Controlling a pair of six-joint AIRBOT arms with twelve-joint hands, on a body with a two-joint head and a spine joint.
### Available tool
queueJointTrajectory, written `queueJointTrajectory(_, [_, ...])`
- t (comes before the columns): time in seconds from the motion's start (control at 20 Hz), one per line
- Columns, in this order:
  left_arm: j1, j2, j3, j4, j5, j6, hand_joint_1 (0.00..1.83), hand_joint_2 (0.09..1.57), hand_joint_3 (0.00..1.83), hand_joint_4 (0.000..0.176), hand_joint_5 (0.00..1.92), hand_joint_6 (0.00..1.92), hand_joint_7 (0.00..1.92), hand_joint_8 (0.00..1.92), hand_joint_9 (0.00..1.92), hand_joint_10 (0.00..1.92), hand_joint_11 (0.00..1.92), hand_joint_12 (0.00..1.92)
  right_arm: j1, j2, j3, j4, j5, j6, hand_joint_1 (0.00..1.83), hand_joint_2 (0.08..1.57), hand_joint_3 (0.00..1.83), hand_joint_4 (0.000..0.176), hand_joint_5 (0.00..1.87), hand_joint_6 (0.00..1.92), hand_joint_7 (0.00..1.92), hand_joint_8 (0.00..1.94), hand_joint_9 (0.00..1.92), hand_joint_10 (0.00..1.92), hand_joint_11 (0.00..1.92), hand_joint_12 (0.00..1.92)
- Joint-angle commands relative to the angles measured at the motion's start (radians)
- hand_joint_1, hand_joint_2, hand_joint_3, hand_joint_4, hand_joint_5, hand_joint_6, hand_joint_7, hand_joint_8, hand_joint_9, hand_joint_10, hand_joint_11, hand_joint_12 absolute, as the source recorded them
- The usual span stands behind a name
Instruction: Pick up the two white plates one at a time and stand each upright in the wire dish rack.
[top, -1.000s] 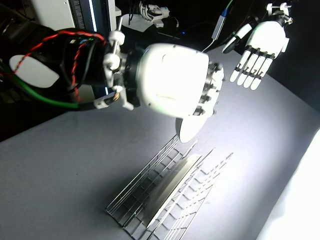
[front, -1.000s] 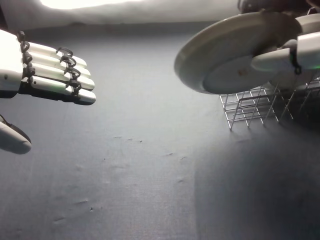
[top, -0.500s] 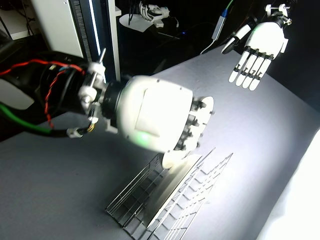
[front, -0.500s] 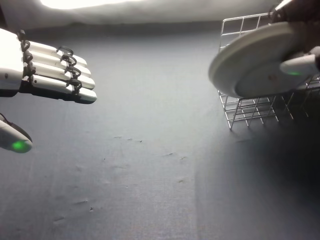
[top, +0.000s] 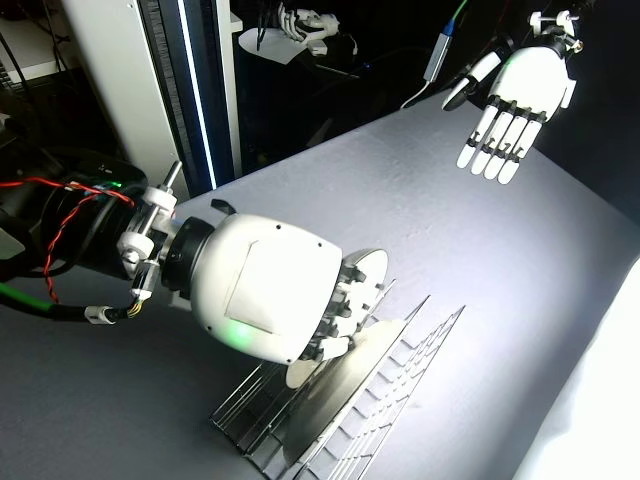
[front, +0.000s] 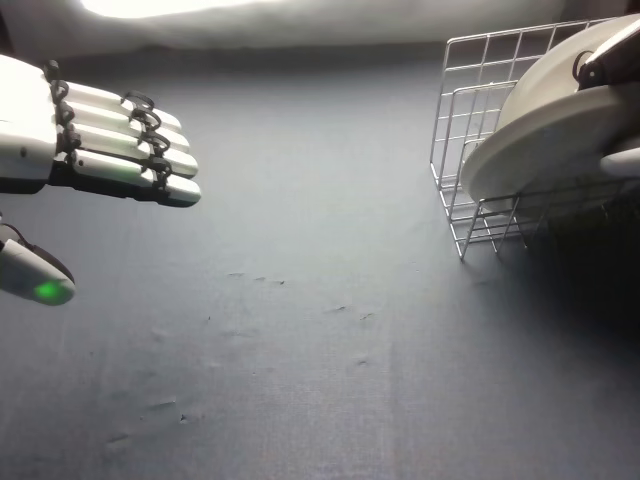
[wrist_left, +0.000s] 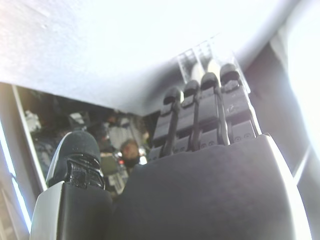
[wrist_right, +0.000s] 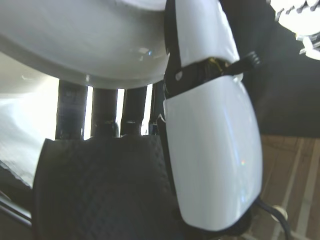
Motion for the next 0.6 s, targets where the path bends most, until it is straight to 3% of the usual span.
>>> queueJointTrajectory(0.0, [-0.007, 0.007, 0.002, -0.083, -0.011, 0.001, 0.00, 1.24, 0.00, 0.000, 0.04, 0.00, 0.02, 0.01, 0.00, 0.00, 0.00, 0.00, 0.006, 0.005, 0.005, 0.007, 0.133, 0.003, 1.36, 1.16, 0.00, 0.000, 0.80, 1.25, 0.88, 1.06, 0.85, 1.29, 0.72, 1.23])
queueJointTrajectory(0.05, [-0.007, 0.007, 0.002, -0.084, -0.011, 0.001, 0.00, 1.24, 0.00, 0.000, 0.04, 0.00, 0.02, 0.00, 0.00, 0.00, 0.00, 0.00, 0.003, 0.004, 0.006, -0.004, 0.133, -0.003, 1.35, 1.19, 0.00, 0.000, 0.75, 1.32, 0.81, 1.15, 0.81, 1.35, 0.68, 1.24])
queueJointTrajectory(0.1, [-0.007, 0.007, 0.001, -0.086, -0.011, 0.001, 0.00, 1.23, 0.00, 0.000, 0.05, 0.01, 0.03, 0.01, 0.00, 0.00, 0.00, 0.00, -0.001, 0.004, 0.008, -0.016, 0.133, -0.006, 1.55, 1.12, 0.00, 0.000, 0.70, 0.74, 0.77, 0.64, 0.82, 1.28, 0.64, 1.21])
queueJointTrajectory(0.15, [-0.007, 0.007, 0.000, -0.086, -0.011, 0.001, 0.00, 1.23, 0.00, 0.000, 0.05, 0.01, 0.02, 0.01, 0.00, 0.00, 0.00, 0.00, -0.006, 0.003, 0.009, -0.030, 0.133, -0.015, 1.41, 1.07, 0.00, 0.000, 0.75, 0.40, 0.80, 0.32, 0.71, 0.75, 0.58, 1.16])
queueJointTrajectory(0.2, [-0.007, 0.007, 0.000, -0.087, -0.011, 0.001, 0.00, 1.22, 0.00, 0.000, 0.04, 0.00, 0.02, 0.00, 0.00, 0.00, 0.00, 0.00, -0.008, 0.003, 0.009, -0.038, 0.133, -0.025, 1.35, 1.05, 0.00, 0.000, 0.76, 0.23, 0.81, 0.15, 0.72, 0.46, 0.50, 1.19])
queueJointTrajectory(0.25, [-0.007, 0.007, -0.001, -0.087, -0.011, 0.001, 0.00, 1.22, 0.00, 0.000, 0.04, 0.00, 0.02, 0.00, 0.00, 0.00, 0.00, 0.00, -0.009, 0.003, 0.009, -0.046, 0.133, -0.030, 1.35, 1.05, 0.00, 0.000, 0.76, 0.23, 0.81, 0.15, 0.72, 0.46, 0.50, 1.19])
queueJointTrajectory(0.3, [-0.007, 0.007, -0.002, -0.087, -0.011, 0.001, 0.00, 1.23, 0.00, 0.000, 0.05, 0.00, 0.02, 0.00, 0.00, 0.00, 0.00, 0.00, -0.010, 0.003, 0.009, -0.049, 0.133, -0.036, 1.33, 1.01, 0.00, 0.000, 0.78, 0.06, 0.83, 0.02, 0.77, 0.20, 0.44, 1.16])
queueJointTrajectory(0.45, [-0.007, 0.007, -0.002, -0.088, -0.011, 0.001, 0.00, 1.23, 0.00, 0.000, 0.05, 0.00, 0.02, 0.00, 0.00, 0.00, 0.00, 0.00, -0.009, 0.003, 0.009, -0.060, 0.149, -0.041, 1.27, 1.00, 0.00, 0.000, 0.66, 0.00, 0.73, 0.00, 0.73, 0.08, 0.35, 1.11])
queueJointTrajectory(0.55, [-0.007, 0.007, -0.006, -0.088, -0.012, 0.001, 0.00, 1.23, 0.00, 0.000, 0.05, 0.01, 0.03, 0.01, 0.00, 0.00, 0.00, 0.00, -0.002, 0.003, 0.009, -0.077, 0.162, -0.040, 1.13, 0.96, 0.00, 0.000, 0.51, 0.00, 0.58, 0.00, 0.59, 0.01, 0.15, 1.14])
